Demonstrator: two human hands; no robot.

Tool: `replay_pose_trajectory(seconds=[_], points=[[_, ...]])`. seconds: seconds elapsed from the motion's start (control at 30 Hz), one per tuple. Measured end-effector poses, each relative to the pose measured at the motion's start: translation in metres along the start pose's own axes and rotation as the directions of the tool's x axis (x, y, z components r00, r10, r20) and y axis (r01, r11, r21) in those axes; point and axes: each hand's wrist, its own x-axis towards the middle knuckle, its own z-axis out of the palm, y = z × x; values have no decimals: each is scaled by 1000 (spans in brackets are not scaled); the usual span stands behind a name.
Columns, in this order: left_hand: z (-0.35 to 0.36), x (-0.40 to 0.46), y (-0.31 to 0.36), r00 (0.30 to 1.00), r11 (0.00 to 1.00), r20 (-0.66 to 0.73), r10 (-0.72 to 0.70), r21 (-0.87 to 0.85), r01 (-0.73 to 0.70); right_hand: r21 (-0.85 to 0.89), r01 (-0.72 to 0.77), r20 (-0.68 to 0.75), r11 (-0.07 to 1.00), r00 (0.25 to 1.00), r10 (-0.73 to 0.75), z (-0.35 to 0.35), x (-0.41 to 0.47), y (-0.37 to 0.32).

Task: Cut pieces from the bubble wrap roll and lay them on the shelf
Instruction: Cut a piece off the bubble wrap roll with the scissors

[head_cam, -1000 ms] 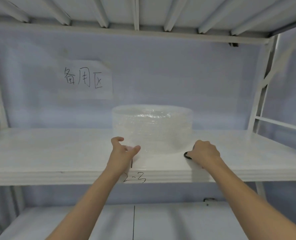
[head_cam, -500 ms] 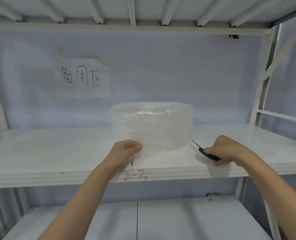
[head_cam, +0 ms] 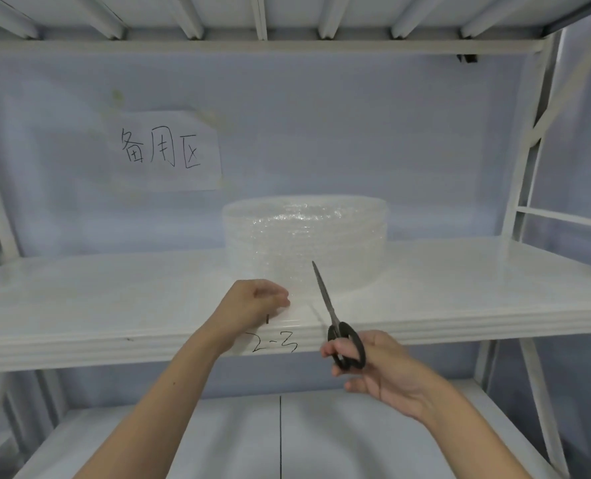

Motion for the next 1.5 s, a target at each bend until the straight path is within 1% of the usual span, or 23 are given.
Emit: replay_pose_trajectory(seconds=[0.1,0.17,0.3,0.4,0.57,0.7,0.8,0.9,1.13,1.27,1.5], points=[[-5,2,-3,1000,999,24,-4,-43,5,27,-10,20,1000,1000,9,0,6,13],[-6,3,-6,1000,997,7,3,-75,-3,27,-32,43,999,999,30,-1,8,22],[-8,6,-6,998,991,-18,52,-120,-54,21,-108,127,994,986,105,-3,8,36],[-9,8,-6,999,985,-13,45,-167,-47,6,-151,166,989,975,148,-2,10,41],[-11,9,-8,1000,978,10,30,-208,-27,12,-134,220,991,967,128,5,26,35],[-14,7,-7,998,980,43,42,-198,-33,2,-135,242,991,962,130,16,40,31],[-16,4,-6,996,977,73,58,-208,-42,47,-101,247,994,965,87,21,48,30],[-18,4,-7,995,974,71,70,-221,-53,64,-62,247,996,968,44,20,51,29],[-17,3,-10,995,973,46,92,-218,-79,69,-41,231,997,973,24,18,52,25],[-17,3,-10,996,972,16,91,-218,-85,48,-17,202,999,979,7,21,53,24],[-16,4,-9,997,973,23,77,-221,-70,-13,53,164,999,985,-50,24,54,28]])
